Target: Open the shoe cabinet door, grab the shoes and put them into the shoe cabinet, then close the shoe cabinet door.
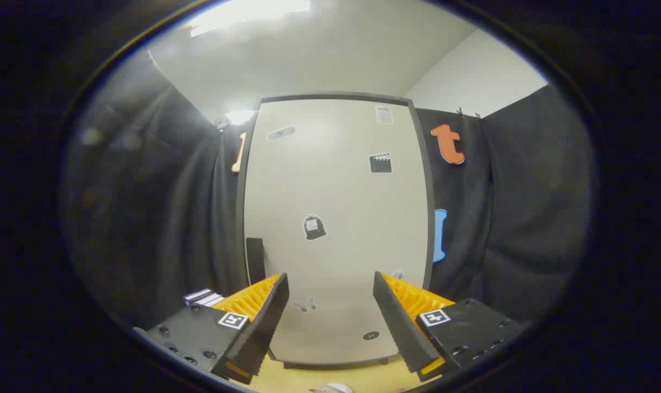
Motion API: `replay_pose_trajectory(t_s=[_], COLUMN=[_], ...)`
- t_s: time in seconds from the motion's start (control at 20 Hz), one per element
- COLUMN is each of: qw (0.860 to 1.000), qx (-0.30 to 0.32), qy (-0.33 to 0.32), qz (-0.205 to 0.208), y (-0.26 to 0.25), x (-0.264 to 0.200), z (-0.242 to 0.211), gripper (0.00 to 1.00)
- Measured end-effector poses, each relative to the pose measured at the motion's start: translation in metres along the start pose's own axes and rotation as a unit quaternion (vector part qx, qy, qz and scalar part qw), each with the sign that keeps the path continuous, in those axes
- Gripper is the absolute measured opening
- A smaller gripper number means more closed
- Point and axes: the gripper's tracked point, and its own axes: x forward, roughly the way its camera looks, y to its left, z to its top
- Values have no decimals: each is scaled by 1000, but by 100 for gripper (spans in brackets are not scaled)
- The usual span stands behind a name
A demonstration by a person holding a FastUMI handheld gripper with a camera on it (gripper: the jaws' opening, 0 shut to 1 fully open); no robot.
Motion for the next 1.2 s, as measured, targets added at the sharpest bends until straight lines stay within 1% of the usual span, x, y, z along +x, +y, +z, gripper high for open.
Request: replay_pose_trajectory(t_s=[0.25, 0.55, 0.65, 0.75, 1.0, 1.2], qw=[1000, 1000, 999, 1000, 1000, 999], qx=[-20, -19, -20, -12, 1, 13], qy=[18, 23, 20, 17, 26, 34], qz=[-5, -8, -21, -21, -13, -3], y=[1, 2, -3, -2, 13, 41], x=[3, 0, -2, -2, 12, 32], z=[-9, -12, -10, -8, -13, -22], gripper=[98, 98, 98, 98, 98, 97])
